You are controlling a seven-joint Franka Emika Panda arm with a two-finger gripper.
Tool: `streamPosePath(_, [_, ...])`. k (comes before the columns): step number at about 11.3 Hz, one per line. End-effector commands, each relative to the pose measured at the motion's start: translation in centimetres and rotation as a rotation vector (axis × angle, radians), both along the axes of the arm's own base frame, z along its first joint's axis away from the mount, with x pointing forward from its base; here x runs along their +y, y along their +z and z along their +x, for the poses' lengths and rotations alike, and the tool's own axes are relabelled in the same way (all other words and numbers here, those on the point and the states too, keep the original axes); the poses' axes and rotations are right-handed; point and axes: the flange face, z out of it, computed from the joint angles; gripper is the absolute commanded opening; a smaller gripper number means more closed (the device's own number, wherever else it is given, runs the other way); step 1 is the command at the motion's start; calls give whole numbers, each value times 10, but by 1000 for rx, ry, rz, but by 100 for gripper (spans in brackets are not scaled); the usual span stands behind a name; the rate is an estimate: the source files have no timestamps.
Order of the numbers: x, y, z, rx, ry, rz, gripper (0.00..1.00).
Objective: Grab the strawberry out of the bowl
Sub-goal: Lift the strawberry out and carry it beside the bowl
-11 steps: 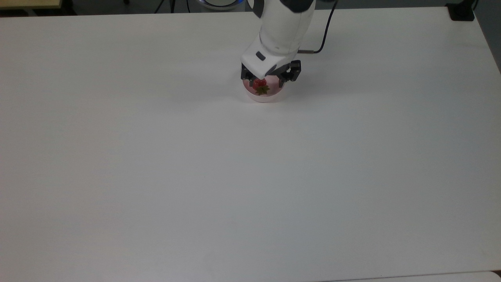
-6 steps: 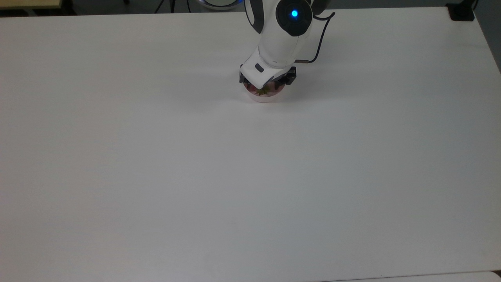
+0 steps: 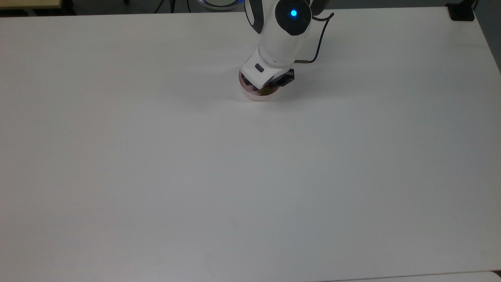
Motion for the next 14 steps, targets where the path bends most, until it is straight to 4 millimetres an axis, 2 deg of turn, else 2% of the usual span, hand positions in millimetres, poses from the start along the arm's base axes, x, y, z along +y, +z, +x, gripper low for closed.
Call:
streamPosePath(1, [-3, 12, -4, -40, -5, 27, 29])
streamPosePath(2, [-5, 21, -3, -49, -4, 34, 29])
streamPosePath(3, [-6, 38, -3, -72, -4, 46, 29])
streamPosePath(5, [-17, 87, 0, -69, -5, 102, 29])
streamPosePath(6, [-37, 109, 9, -39, -1, 141, 29])
streamPosePath(7, [-68, 126, 17, -47, -10, 157, 29])
streamPosePath(8, [-102, 124, 22, -52, -19, 158, 30])
streamPosePath(9, [-137, 107, 28, -36, -15, 144, 30])
streamPosePath(10, [-189, 92, 35, -55, -46, 128, 31])
streamPosePath(11, [-223, 81, 32, -51, -62, 120, 32])
streamPosePath(12, [-241, 65, 25, -18, -67, 94, 32])
streamPosePath(14, [-251, 55, 21, 5, -65, 67, 35])
